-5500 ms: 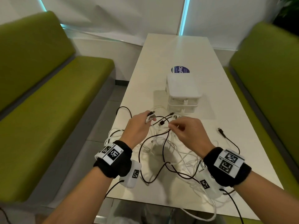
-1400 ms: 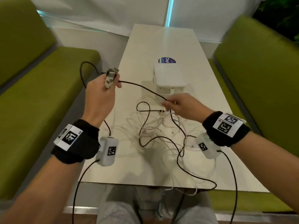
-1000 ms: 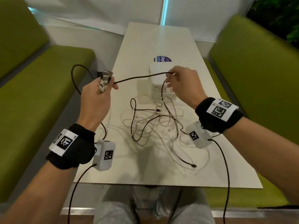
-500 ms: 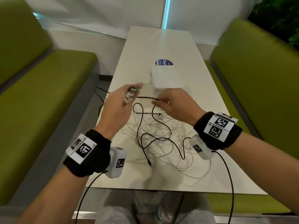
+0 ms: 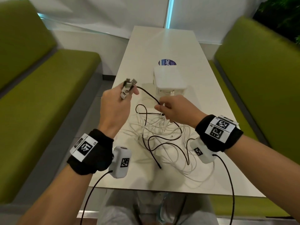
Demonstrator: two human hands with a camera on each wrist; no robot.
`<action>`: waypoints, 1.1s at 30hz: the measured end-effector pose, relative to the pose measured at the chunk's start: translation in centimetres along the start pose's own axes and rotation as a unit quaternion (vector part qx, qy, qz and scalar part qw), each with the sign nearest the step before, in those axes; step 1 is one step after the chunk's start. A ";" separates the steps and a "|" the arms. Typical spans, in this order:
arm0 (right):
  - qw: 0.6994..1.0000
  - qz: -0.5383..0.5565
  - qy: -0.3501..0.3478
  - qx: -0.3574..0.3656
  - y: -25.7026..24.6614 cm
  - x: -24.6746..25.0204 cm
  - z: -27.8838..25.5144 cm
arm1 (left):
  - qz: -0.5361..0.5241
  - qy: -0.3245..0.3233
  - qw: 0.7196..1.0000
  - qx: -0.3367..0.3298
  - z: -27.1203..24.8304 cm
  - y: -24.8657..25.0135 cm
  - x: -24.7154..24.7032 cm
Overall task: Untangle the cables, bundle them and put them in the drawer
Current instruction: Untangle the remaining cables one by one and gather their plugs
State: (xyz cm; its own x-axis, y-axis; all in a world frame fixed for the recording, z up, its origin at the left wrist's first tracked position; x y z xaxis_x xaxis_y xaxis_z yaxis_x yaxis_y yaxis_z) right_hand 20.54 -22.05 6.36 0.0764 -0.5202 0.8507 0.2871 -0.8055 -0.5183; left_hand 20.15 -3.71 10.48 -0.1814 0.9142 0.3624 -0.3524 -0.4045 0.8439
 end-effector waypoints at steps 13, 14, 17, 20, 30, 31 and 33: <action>0.985 -0.154 -0.045 -0.057 2.0 -1.4 -0.2 | -0.060 0.092 0.987 0.117 1.4 -5.1 4.1; 0.986 -0.150 -0.045 -0.064 2.0 -1.4 -0.2 | 0.038 0.079 0.990 0.114 1.3 -5.4 4.1; 0.979 -0.184 -0.064 -0.066 1.9 -1.8 -0.4 | 0.175 0.094 0.980 0.027 0.4 -3.3 4.2; 0.968 -0.234 -0.075 -0.046 1.3 -2.1 -0.6 | 0.141 0.027 0.985 -0.100 -1.1 0.5 1.4; 0.949 -0.305 -0.061 0.041 -0.6 -2.0 -1.4 | 0.405 -0.278 0.866 -0.097 -4.0 -2.4 -9.8; 0.955 -0.287 -0.055 0.046 -0.5 -1.9 -1.4 | 0.395 -0.273 0.872 -0.088 -3.7 -2.8 -9.7; 0.970 -0.234 -0.047 0.041 0.0 -2.0 -1.6 | 0.364 -0.234 0.899 -0.073 -2.7 -2.7 -8.6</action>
State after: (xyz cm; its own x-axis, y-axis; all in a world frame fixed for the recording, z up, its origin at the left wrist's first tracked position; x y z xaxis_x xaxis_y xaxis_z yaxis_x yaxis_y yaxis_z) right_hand 18.90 -21.44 4.53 0.0050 -0.0710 0.9975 0.3858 -0.9201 -0.0674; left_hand 20.19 -10.54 3.99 -0.0184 0.3031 0.9528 -0.4197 -0.8672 0.2678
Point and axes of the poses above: each hand's wrist, its own z-axis towards the middle knuckle, its own x-axis out of the back of the hand, y = z × x, the point moved 9 cm from there along z, towards the middle knuckle, and after that the axes turned 2 degrees about x, right-handed, at the moved point
